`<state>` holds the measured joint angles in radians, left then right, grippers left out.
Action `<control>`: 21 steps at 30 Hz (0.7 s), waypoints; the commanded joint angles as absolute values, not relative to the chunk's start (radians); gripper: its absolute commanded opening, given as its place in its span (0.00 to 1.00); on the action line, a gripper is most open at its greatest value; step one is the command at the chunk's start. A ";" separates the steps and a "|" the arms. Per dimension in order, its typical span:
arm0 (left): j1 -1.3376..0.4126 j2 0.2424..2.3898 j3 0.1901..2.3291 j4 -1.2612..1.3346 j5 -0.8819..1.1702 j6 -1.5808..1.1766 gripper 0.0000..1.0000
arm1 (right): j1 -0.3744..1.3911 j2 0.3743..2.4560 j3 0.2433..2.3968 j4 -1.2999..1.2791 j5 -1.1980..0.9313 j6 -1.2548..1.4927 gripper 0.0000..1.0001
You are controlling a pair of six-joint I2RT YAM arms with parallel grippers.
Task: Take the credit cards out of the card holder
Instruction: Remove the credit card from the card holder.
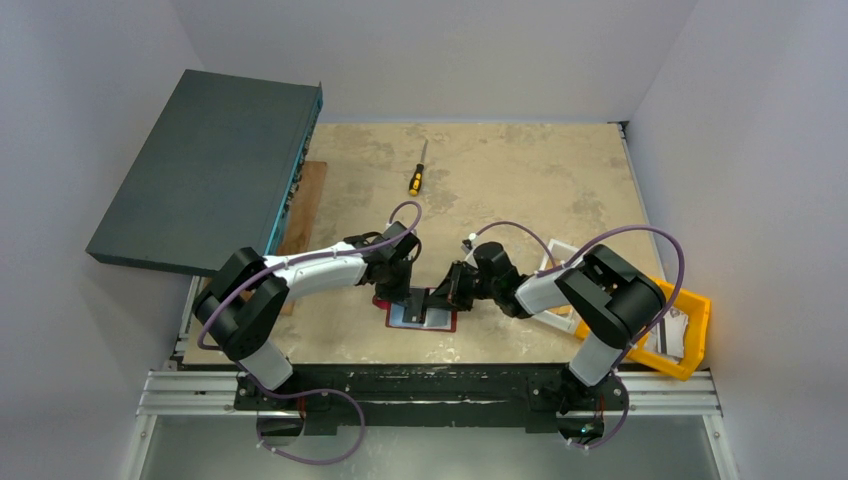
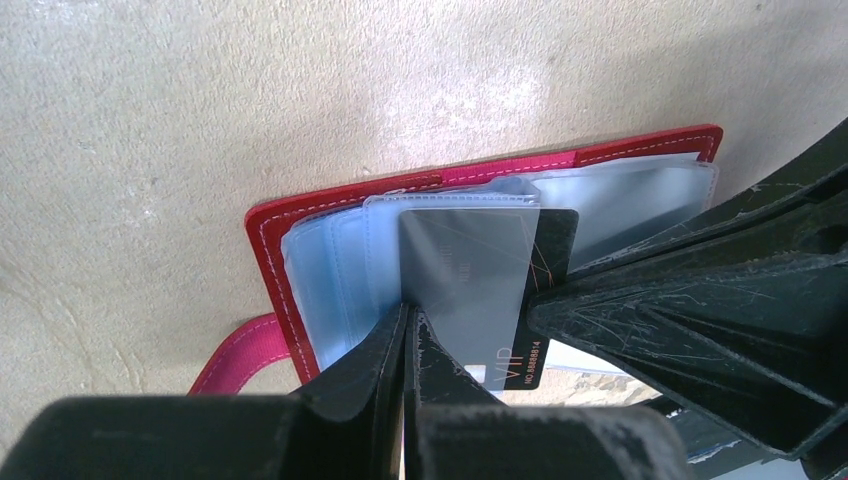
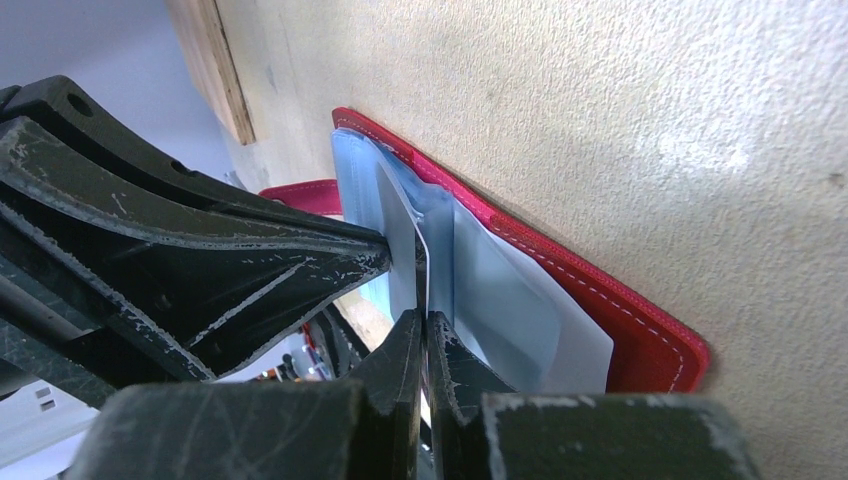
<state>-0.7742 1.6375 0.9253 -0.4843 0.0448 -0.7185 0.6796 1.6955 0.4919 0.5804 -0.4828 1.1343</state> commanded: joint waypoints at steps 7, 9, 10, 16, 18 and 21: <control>-0.761 1.678 0.865 -0.486 0.018 -0.736 0.00 | 0.641 1.640 0.446 0.563 -0.492 1.102 0.00; -0.759 1.676 0.864 -0.486 0.020 -0.737 0.00 | 0.636 1.627 0.443 0.542 -0.487 1.090 0.00; -0.759 1.675 0.864 -0.486 0.021 -0.738 0.00 | 0.634 1.615 0.441 0.531 -0.485 1.083 0.00; -0.758 1.670 0.867 -0.486 0.025 -0.738 0.00 | 0.615 1.554 0.432 0.454 -0.470 1.046 0.00; -0.757 1.668 0.870 -0.487 0.027 -0.737 0.00 | 0.609 1.532 0.430 0.430 -0.466 1.035 0.00; -0.757 1.665 0.876 -0.492 0.029 -0.736 0.00 | 0.600 1.496 0.428 0.384 -0.456 1.017 0.00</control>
<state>-0.7612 1.6352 0.9119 -0.4599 0.0719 -0.7410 0.6163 1.5478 0.4355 0.4583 -0.4889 1.0695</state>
